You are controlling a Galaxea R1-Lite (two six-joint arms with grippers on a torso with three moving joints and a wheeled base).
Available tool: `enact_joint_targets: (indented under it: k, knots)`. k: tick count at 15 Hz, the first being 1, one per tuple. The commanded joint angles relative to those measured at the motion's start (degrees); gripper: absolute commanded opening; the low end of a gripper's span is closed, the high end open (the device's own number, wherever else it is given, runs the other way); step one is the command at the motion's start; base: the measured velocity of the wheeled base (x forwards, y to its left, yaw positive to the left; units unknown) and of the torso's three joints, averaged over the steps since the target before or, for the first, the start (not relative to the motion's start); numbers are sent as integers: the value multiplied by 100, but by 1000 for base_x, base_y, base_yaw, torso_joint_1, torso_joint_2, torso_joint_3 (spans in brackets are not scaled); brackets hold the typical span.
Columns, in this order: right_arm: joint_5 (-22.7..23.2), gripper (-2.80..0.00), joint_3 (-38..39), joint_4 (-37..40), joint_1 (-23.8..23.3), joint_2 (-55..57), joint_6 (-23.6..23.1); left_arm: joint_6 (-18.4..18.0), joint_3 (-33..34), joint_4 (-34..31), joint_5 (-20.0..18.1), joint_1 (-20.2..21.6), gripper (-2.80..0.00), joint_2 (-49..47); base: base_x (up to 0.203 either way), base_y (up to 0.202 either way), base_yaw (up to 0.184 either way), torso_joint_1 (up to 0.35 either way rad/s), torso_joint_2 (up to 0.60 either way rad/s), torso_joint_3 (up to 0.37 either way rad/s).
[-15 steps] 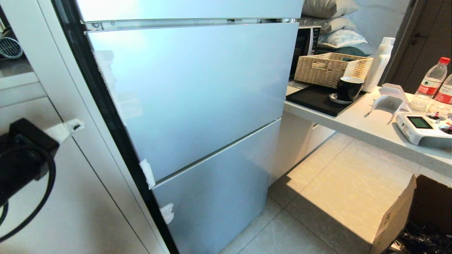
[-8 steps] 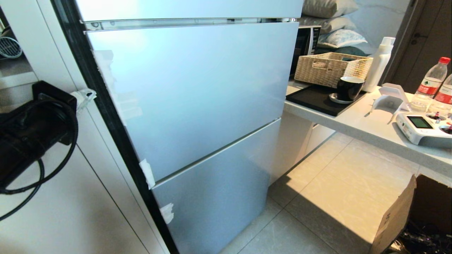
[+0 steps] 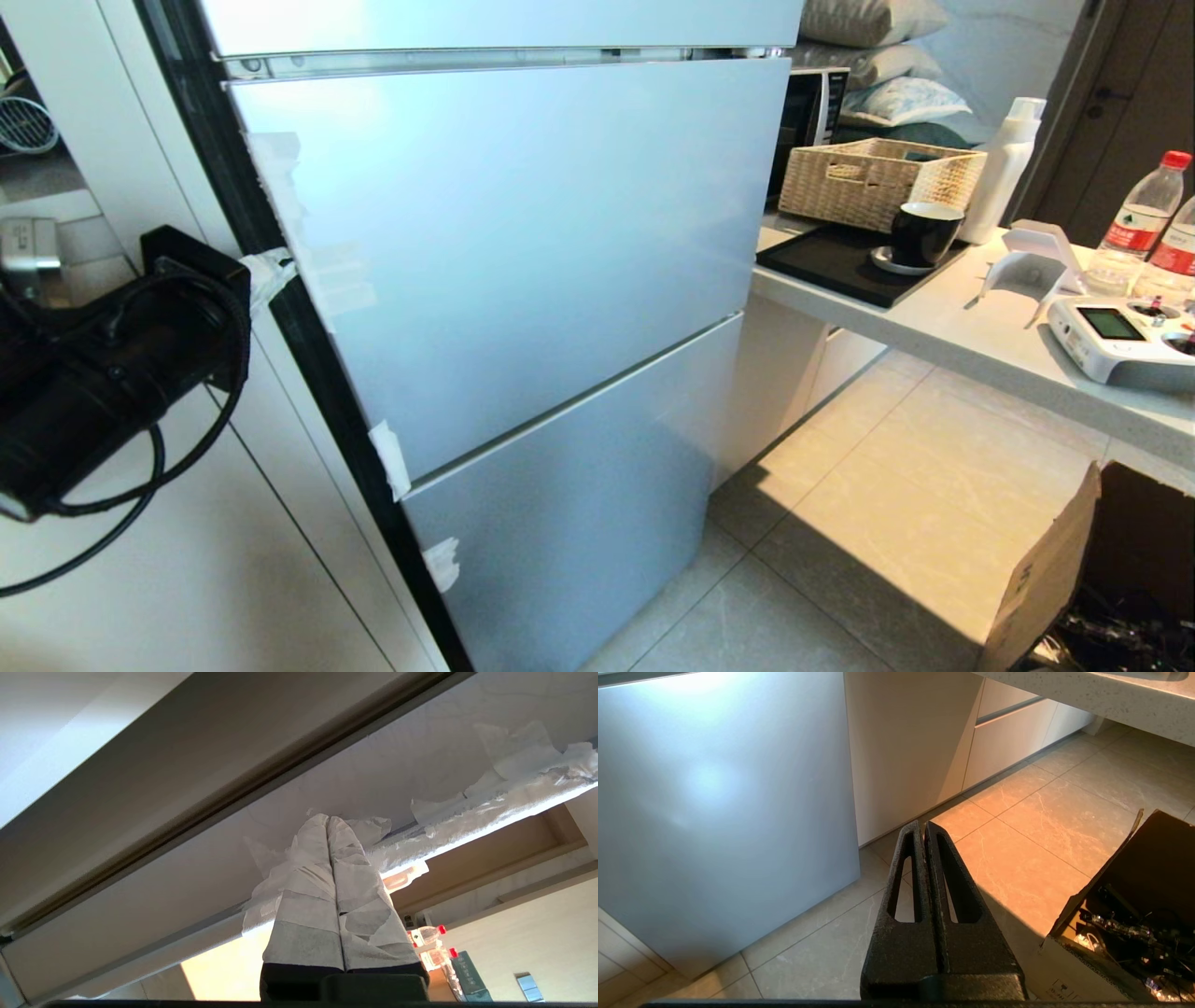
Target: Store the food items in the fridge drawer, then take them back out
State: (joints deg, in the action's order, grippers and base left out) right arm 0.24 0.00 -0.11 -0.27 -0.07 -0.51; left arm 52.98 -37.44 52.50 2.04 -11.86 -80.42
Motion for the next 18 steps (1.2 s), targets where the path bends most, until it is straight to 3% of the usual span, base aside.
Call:
enact_joint_targets:
  k: [1,18]
  knots:
    - [2,-280,0,-7,0,7,-2,28,173,10,-19,-148,-280,247,0,0,0,0,0,0]
    - [2,-280,0,0,0,7,-2,28,289,5,-63,-561,-280,106,0,0,0,0,0,0]
